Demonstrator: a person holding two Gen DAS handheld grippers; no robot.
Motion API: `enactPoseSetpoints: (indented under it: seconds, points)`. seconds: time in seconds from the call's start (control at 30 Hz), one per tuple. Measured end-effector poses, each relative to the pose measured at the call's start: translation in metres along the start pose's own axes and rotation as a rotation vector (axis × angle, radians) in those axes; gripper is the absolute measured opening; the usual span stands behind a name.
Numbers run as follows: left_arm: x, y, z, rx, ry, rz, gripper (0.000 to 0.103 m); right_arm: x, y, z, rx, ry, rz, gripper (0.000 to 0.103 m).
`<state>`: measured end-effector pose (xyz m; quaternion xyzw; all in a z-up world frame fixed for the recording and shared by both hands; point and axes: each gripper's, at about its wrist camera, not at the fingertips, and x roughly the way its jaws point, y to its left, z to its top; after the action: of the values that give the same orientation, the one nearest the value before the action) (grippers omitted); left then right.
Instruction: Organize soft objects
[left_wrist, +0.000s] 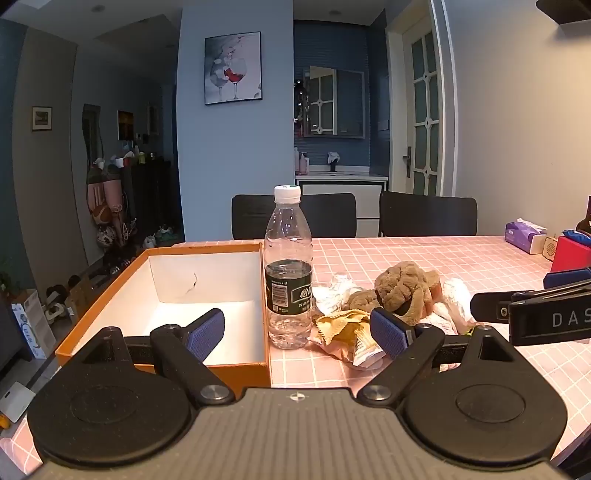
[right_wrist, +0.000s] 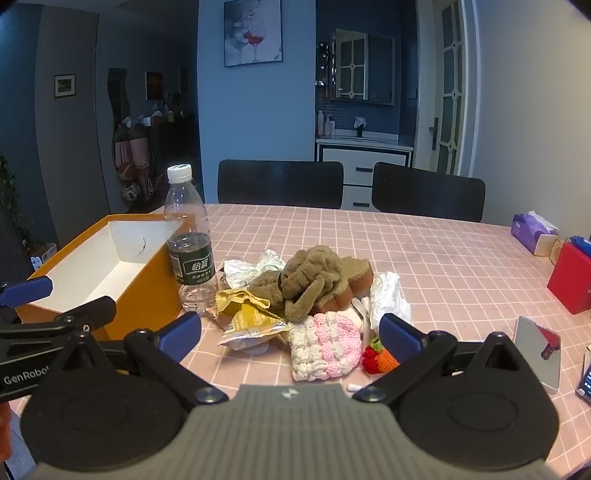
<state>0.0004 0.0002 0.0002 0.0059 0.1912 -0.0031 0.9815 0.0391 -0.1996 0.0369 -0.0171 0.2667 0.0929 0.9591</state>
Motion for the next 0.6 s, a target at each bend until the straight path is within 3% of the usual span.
enactPoseSetpoints:
  seconds: [0.6]
  points:
    - [-0.0027,-0.0006,-0.0021,0.005,-0.018,0.005,0.103,0.0037,0.0029,0.0001,0.010,0.021,0.015,0.101]
